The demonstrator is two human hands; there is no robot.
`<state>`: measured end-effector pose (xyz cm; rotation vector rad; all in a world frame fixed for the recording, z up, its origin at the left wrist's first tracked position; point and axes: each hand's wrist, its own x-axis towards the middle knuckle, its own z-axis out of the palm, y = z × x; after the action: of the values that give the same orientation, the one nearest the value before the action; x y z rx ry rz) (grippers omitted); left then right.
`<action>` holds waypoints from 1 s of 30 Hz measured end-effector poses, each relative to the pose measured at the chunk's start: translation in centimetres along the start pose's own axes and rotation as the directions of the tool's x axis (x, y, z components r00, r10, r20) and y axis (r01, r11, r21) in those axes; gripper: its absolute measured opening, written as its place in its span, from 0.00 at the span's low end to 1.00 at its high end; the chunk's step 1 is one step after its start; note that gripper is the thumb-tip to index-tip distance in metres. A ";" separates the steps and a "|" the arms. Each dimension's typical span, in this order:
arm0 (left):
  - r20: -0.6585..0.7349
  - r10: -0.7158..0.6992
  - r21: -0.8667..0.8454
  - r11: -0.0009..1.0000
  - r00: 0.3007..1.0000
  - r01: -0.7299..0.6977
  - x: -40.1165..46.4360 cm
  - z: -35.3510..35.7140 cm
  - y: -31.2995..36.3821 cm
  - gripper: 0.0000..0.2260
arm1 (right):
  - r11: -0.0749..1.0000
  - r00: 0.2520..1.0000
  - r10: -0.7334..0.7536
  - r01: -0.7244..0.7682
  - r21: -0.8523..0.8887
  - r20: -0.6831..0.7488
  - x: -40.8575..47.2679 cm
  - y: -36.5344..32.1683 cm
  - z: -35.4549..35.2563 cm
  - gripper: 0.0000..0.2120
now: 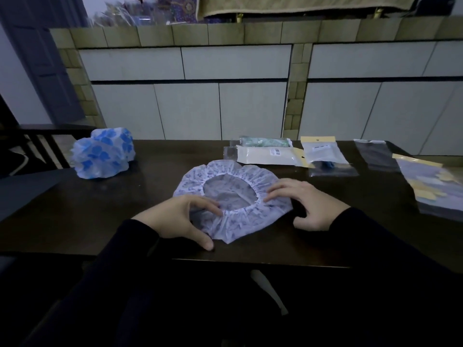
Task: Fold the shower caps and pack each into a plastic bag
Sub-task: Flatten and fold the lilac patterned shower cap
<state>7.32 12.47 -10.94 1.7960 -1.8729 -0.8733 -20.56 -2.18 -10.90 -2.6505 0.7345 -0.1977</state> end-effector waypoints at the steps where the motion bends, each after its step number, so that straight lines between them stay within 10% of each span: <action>1: -0.015 0.010 -0.028 1.000 1.000 -0.010 -0.1 -0.1 -0.1 0.22 | 1.000 1.000 0.016 -0.016 0.003 0.002 0.1 0.2 0.0 0.25; 6: -0.285 0.070 -0.195 0.972 0.956 -0.129 -0.6 -0.1 -1.5 0.09 | 0.998 0.985 0.015 -0.005 0.065 -0.169 1.0 0.6 0.7 0.06; 13: -0.680 -0.087 -0.137 0.990 0.728 -0.010 1.3 0.1 -2.5 0.09 | 0.922 0.913 0.214 -0.071 0.380 -0.347 3.7 -1.3 1.6 0.13; 19: -0.688 -0.248 -0.196 0.968 0.682 0.154 2.9 -0.4 -2.0 0.17 | 0.902 0.844 0.381 -0.250 0.352 -0.378 6.8 -2.2 2.0 0.13; 23: -0.717 -0.299 0.043 0.883 0.630 0.468 2.5 -0.9 -3.5 0.16 | 0.896 0.851 0.442 -0.398 0.199 -0.285 6.9 -1.1 2.7 0.10; 30: -0.788 -0.201 0.255 0.754 0.582 0.606 3.1 -0.5 -1.0 0.12 | 0.877 0.816 0.465 -0.477 0.055 -0.342 7.3 -3.0 1.5 0.14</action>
<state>8.16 9.38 -11.65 2.4695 -1.1801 0.3130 -12.54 -3.10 -10.86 -2.3869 1.4955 -0.5227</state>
